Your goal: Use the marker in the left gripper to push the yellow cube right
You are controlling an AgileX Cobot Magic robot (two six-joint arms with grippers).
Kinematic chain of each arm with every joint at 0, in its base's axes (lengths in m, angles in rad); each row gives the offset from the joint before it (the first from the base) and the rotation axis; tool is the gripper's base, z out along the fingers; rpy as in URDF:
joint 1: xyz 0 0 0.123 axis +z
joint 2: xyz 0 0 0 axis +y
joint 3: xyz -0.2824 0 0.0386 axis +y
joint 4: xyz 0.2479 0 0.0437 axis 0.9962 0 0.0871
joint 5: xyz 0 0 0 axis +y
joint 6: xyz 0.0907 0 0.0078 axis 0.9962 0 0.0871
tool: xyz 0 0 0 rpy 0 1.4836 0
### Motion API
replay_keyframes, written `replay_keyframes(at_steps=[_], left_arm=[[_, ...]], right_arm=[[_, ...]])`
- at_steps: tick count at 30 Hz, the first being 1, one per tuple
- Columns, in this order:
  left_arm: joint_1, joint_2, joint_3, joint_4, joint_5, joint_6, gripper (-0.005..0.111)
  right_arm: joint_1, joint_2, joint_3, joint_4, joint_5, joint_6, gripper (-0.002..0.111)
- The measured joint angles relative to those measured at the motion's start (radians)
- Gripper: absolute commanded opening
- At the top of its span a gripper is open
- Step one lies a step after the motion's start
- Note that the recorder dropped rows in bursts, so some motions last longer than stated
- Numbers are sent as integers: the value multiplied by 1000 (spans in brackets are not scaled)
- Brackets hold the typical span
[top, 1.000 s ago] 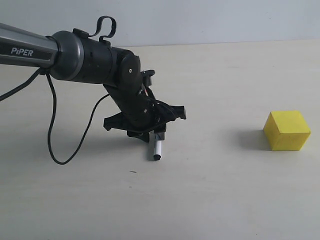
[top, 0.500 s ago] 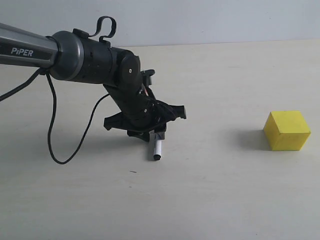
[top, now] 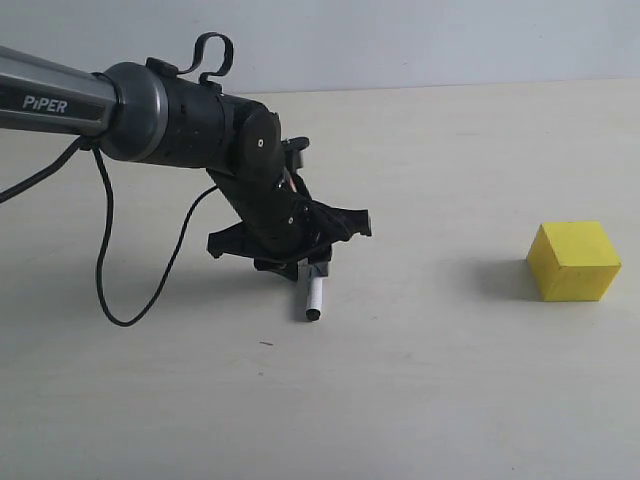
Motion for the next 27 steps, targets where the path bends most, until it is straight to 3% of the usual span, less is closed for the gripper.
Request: replay_keyframes(at_steps=[13,15,16,20,24,27], left_arm=[[0,0,-56,27,55,-4,39],[0,-48,-58,93,82,-8,22],[0,-79,-65,110,97,-10,-1],[-11,-283,-61,273,116,11,0],[-68,-472,108,424,70,-28,0],[-112,-602,283,473,-84,-84,0]], right_arm=[[0,0,0,0,0,0,0],[0,0,0,0,0,0,0],[0,0,0,0,0,0,0],[0,0,0,0,0,0,0],[0,0,0,0,0,0,0],[0,0,0,0,0,0,0]])
